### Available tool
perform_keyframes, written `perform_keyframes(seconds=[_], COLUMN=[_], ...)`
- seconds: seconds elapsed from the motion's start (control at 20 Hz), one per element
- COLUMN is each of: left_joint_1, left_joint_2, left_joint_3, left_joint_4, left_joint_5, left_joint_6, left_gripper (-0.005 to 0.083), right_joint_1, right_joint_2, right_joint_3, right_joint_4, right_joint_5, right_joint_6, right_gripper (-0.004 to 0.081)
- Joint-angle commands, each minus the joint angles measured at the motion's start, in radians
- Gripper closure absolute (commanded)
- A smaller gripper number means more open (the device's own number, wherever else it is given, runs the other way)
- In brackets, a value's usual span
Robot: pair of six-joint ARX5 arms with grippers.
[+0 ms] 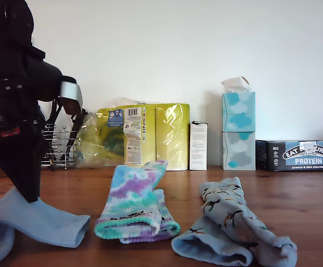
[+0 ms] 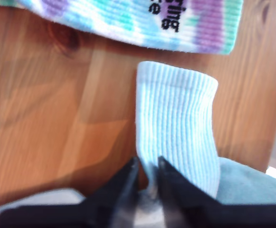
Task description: Pair up the socks based on colour and pattern, by placing each sock on top of its pair
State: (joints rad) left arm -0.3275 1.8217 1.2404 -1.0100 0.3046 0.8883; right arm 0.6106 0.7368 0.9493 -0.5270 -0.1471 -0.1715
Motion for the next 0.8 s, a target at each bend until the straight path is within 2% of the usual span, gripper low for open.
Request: perform_keyframes(seconds=[0.0,0.2,0.5,0.75], left_joint_1=[-0.008,-0.009,-0.010,-0.043], left_joint_2=[-0.001,-0.081,-0.214,-0.359], left_joint_3=[0.012,0.066,0.067,0.067], left_joint_4=[0.018,0.023,-0.011,-0.083], left_joint_5=[-0.034,-0.043,-0.001,0.000], left_joint_6=[-0.090,-0.340,-0.669,-0.929], left_gripper=[0.0794,0.0794,0.0794,0.0794], right_joint_1=[0.002,-0.003,-0.004,-0.004], right_joint_2=[-0.008,-0.008,-0.008,-0.009], right_joint_3=[-0.016,-0.016,-0.016,-0.016], right_joint_4=[0.000,-0.019,-0.024,-0.040], right_joint_5=[0.000,0.000,0.000,-0.001], right_joint_6=[-0.011,-0.016,-0.016,-0.016], right_gripper=[0.0783,0.0783,0.0783,0.0783])
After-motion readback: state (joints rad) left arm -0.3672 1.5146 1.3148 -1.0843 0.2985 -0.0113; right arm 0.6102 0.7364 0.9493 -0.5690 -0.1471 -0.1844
